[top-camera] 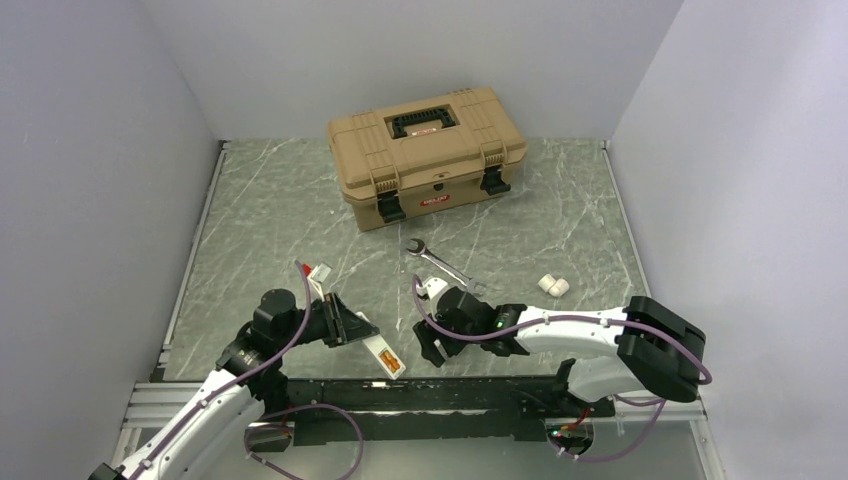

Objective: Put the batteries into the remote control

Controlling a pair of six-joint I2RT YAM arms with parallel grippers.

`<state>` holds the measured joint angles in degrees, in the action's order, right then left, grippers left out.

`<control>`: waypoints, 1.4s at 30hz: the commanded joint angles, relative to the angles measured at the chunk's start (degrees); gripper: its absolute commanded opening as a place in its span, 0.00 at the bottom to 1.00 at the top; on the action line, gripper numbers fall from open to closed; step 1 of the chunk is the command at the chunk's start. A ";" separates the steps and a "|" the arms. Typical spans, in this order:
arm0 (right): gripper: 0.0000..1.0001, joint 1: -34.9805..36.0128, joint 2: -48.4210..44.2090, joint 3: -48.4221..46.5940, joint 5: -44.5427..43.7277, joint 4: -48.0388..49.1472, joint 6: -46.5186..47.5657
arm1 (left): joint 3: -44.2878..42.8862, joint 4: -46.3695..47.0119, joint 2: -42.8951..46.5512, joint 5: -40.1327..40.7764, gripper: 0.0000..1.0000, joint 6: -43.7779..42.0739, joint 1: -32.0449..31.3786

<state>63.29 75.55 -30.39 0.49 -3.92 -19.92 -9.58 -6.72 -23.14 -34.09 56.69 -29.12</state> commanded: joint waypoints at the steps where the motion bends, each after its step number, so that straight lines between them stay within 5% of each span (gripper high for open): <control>1: 0.76 -0.24 -0.59 0.67 0.55 2.69 -1.62 | -0.15 3.38 -0.30 -0.25 0.00 0.71 0.03; 19: 0.57 0.87 -0.51 0.46 1.45 2.34 -3.16 | 0.00 3.20 -0.04 -0.17 0.00 0.71 0.08; 26: 0.63 4.02 1.10 -0.71 -4.78 -0.09 -5.54 | 0.18 4.42 -0.86 -0.55 0.00 0.88 0.06; 42: 0.47 7.31 8.48 -6.70 -13.77 -8.10 -6.49 | -0.16 3.41 -0.33 -0.43 0.00 0.38 0.03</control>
<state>69.73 82.04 -35.88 -11.14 -7.35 -25.71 -9.54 -6.31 -23.70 -34.13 56.69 -29.12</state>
